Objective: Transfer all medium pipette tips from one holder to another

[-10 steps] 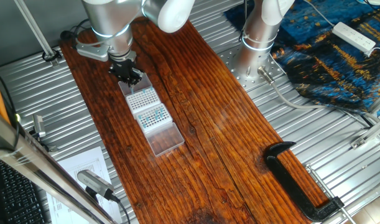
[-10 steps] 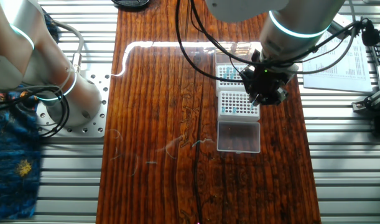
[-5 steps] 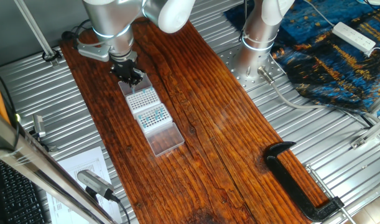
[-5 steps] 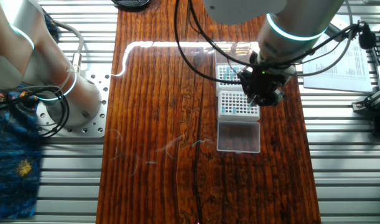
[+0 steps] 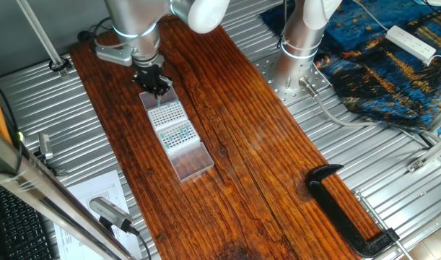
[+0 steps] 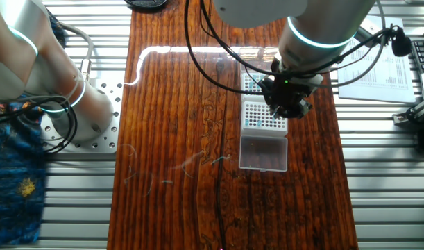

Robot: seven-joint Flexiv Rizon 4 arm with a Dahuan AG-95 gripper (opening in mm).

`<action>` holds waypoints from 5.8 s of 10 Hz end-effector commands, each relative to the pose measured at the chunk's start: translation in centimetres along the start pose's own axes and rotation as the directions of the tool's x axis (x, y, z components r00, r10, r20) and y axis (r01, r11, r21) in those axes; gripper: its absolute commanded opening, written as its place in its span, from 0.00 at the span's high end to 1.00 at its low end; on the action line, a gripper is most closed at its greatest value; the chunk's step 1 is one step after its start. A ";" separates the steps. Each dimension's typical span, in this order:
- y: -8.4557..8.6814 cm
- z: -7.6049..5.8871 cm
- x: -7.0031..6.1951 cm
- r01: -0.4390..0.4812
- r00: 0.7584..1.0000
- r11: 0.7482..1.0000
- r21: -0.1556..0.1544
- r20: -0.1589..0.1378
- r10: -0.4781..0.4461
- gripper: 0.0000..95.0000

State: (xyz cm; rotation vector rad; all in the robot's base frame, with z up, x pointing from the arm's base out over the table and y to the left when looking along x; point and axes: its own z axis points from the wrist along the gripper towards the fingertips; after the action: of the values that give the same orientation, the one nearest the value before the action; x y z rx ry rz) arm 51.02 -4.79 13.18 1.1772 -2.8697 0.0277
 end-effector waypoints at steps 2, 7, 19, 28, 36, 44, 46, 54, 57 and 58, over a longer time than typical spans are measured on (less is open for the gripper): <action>0.0 0.0 0.0 -0.002 1.000 1.000 0.000 -0.005 0.002 1.00; 0.0 0.0 0.2 0.000 1.000 1.000 0.004 -0.022 0.000 1.00; -0.1 0.5 0.6 -0.002 1.000 1.000 -0.002 -0.022 0.002 0.80; 4.8 0.4 -7.0 -0.184 0.982 0.982 -0.051 0.021 0.186 0.80; 3.5 1.9 -9.9 -0.181 0.983 0.983 -0.009 0.027 0.181 0.80; 3.5 3.5 -9.9 -0.160 0.987 0.987 -0.014 0.025 0.160 0.80; 3.8 3.7 -9.8 -0.157 0.987 0.988 -0.016 0.024 0.157 0.80; 4.4 4.6 -9.8 -0.161 0.987 0.987 -0.011 0.021 0.161 0.80; 4.4 4.8 -9.8 -0.161 0.987 0.987 -0.010 0.022 0.161 0.80; 4.5 5.0 -9.9 -0.157 0.987 0.987 -0.011 0.026 0.158 0.80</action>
State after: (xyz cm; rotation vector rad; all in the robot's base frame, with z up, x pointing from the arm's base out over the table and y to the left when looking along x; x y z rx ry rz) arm 54.72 5.23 7.71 0.9552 -2.9758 0.0020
